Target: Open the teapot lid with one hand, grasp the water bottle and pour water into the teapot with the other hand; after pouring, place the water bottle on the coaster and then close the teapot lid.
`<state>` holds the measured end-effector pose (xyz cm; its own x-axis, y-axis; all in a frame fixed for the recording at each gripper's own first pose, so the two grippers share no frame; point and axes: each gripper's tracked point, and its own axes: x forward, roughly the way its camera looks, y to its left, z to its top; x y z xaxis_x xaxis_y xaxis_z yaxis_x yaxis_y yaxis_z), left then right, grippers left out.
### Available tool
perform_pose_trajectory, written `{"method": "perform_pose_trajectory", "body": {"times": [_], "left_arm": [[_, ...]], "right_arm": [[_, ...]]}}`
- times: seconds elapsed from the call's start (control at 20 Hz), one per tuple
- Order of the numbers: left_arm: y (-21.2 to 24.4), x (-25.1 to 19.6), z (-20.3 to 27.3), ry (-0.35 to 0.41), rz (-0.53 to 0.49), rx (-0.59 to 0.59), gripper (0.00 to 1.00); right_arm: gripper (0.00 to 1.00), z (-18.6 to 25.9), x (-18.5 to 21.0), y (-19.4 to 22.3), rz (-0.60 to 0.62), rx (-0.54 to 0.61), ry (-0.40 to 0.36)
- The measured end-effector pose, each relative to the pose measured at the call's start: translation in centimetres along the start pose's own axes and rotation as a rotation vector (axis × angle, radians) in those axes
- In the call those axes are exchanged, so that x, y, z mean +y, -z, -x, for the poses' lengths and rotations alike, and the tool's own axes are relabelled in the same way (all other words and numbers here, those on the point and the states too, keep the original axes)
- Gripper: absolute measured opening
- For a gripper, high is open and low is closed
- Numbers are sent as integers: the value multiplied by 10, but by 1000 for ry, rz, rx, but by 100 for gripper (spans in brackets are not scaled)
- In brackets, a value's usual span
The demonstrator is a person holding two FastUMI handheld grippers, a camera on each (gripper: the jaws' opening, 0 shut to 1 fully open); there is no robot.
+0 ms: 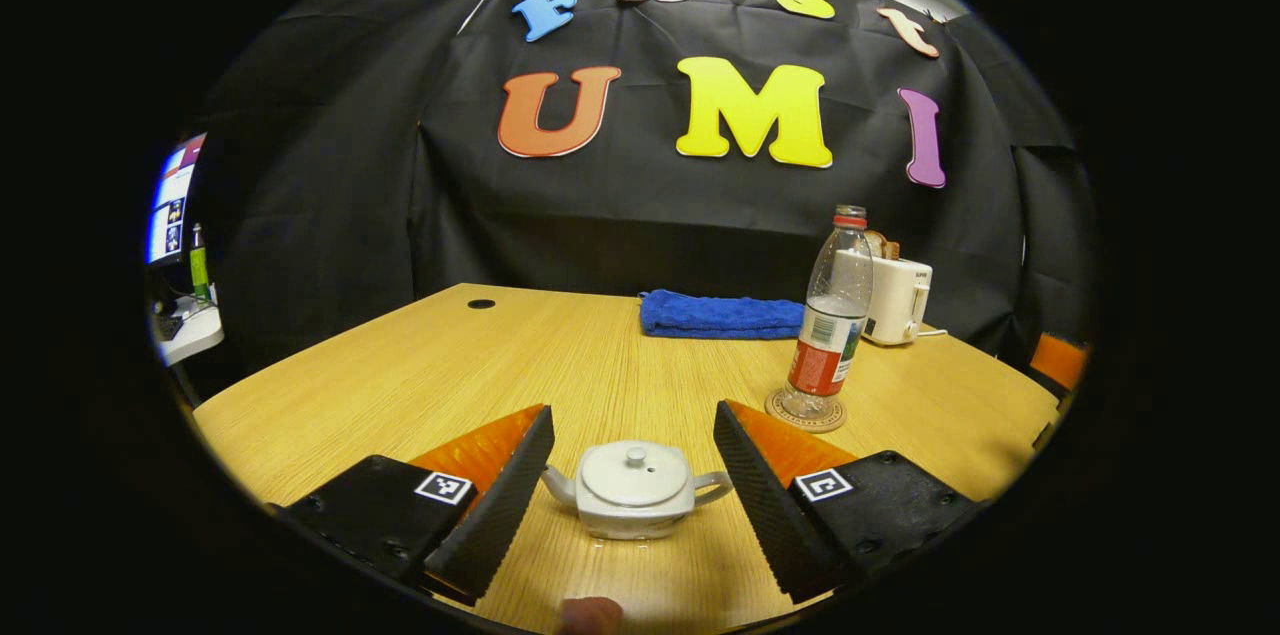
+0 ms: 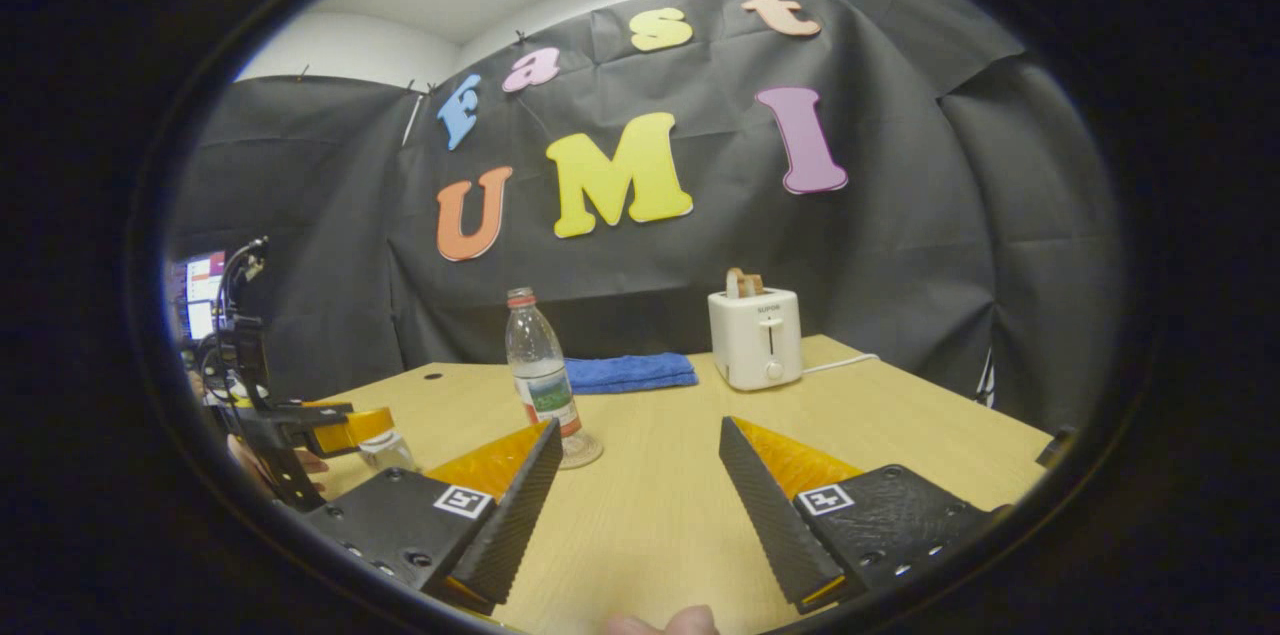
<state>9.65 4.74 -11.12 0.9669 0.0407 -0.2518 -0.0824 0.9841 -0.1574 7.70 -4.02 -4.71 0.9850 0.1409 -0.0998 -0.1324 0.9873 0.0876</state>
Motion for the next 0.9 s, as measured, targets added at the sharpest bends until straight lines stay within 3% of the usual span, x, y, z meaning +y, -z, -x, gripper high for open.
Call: {"method": "perform_pose_trajectory", "body": {"times": [0.15,0.3,0.4,0.45,0.5,0.6,0.9], "left_arm": [[-40,10,22,-48,-17,-81,100],[-83,10,53,-89,-56,-162,100],[-105,-9,76,-65,-44,-223,100],[-112,-22,86,-41,-39,-253,95],[-114,-34,94,-24,-35,-282,100],[-113,-53,107,4,-36,-317,100],[-98,-81,126,60,-95,-301,100]], "right_arm": [[92,1,-2,4,-7,19,32],[96,8,-3,-3,14,14,70],[94,18,6,-16,20,-14,71],[92,22,9,-22,30,-34,72],[92,26,13,-28,46,-54,73],[96,37,21,-39,73,-95,83],[92,66,42,-62,139,-174,97]]}}
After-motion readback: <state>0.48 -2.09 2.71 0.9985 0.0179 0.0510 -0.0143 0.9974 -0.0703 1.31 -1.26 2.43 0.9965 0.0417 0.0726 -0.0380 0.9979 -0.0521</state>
